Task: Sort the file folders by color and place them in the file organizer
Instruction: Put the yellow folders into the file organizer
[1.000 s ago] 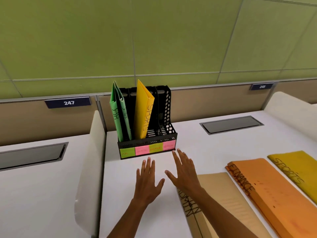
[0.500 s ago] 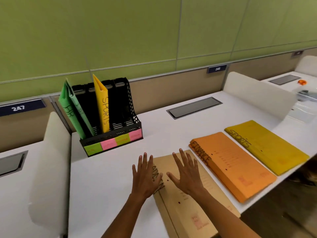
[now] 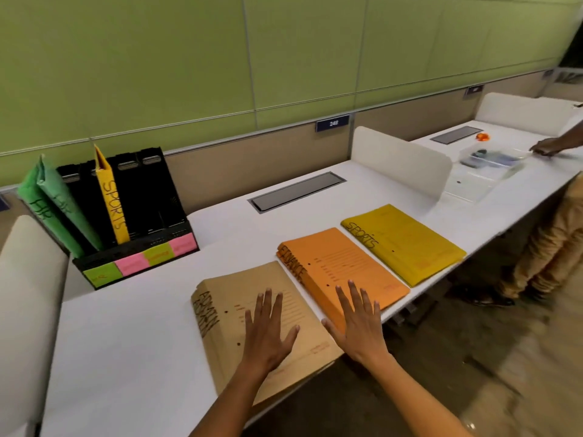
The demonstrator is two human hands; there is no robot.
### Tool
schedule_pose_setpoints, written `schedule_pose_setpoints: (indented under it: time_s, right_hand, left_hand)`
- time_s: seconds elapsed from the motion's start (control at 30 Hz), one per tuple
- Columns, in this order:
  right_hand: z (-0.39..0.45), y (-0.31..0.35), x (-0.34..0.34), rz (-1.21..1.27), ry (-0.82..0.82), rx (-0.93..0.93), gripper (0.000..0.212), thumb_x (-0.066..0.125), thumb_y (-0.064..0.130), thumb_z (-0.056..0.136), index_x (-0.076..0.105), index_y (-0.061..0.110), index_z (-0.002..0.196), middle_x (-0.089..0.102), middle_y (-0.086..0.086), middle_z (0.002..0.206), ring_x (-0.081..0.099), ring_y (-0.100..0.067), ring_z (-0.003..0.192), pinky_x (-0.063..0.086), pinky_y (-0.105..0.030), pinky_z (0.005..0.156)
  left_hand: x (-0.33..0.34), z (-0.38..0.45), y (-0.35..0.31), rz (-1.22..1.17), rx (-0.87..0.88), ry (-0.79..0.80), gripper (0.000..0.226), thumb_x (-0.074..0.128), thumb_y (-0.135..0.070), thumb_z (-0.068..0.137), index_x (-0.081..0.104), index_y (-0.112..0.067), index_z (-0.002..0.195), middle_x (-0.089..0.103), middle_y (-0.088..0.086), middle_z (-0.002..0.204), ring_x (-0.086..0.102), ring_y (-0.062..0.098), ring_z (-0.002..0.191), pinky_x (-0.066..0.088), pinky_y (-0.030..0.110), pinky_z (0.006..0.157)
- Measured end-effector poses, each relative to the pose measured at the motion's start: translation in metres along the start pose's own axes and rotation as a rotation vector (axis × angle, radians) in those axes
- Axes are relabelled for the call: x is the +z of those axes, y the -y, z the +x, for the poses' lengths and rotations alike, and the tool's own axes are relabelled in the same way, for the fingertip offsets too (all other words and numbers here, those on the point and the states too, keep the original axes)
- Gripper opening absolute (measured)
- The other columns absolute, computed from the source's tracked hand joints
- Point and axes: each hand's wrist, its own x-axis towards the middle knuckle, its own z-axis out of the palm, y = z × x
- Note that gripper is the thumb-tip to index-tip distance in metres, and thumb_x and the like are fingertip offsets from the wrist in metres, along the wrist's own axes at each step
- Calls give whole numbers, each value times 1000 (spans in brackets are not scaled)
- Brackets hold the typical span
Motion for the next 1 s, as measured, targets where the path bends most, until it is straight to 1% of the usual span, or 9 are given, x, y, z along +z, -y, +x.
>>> schedule_pose_setpoints:
  time_s: [0.1,0.23,0.33,0.5,0.63,0.73,0.8,0.9,1.0]
  right_hand:
    - [-12,-37,-11,14,0,47,88,12,83,80,-17,38,149,-26,3,157,-13,-27,147,0,-54,116]
    - [-20,-77,-18,33,-27,112,90,5,85,75,-23,39,147,-27,3,157,-14,-26,147,2,-54,116]
    - [-19,-102,-23,37,-29,160,89,12,83,79,-22,37,147,-25,1,158,-11,-27,148,0,-54,116]
    - [-9,-140,-22,54,-37,234,89,20,82,82,-18,36,149,-19,0,160,-6,-27,148,0,-54,116]
    - [19,-174,-22,36,-28,265,89,16,82,81,-16,36,150,-22,1,159,-9,-27,148,1,-55,116]
    - [43,-194,-21,31,-15,259,88,13,83,80,-19,38,148,-24,2,158,-11,-26,148,-4,-53,115]
    - [62,-208,-21,24,-16,247,87,16,82,81,-16,38,149,-25,3,157,-11,-26,148,-7,-52,114]
    - [92,-225,-23,11,-5,244,86,19,82,83,-12,39,150,-24,5,158,-11,-26,148,-5,-53,114]
    - [120,-236,-23,12,-8,249,86,20,81,83,-10,39,151,-21,4,159,-11,-27,148,-3,-54,115]
  left_hand:
    - [11,1,-39,-20,27,30,84,32,-64,93,-20,-30,150,-31,-3,156,-28,17,144,-10,48,119]
    - [20,11,-80,-30,73,63,85,33,-64,93,-18,-30,151,-31,-4,156,-29,17,144,-10,48,119]
    - [27,25,-108,-31,122,87,85,33,-64,93,-21,-30,150,-33,-4,155,-30,16,143,-11,48,118]
    - [45,61,-148,-31,184,129,82,32,-62,95,-14,-26,152,-24,1,159,-25,19,145,-10,47,118]
    - [64,103,-177,-60,218,143,80,29,-63,95,-12,-26,153,-25,-1,158,-26,17,145,-11,46,118]
    - [75,137,-194,-69,231,151,79,28,-63,95,-10,-25,154,-24,-1,158,-25,17,145,-10,46,119]
    - [82,162,-205,-81,228,147,79,29,-62,96,-9,-24,154,-21,0,160,-24,17,145,-9,47,119]
    - [88,193,-219,-101,239,153,78,29,-62,96,-7,-25,154,-19,1,160,-25,14,143,-9,46,118]
    - [95,222,-225,-122,231,167,78,29,-63,95,-4,-24,155,-16,0,161,-21,17,146,-7,46,118]
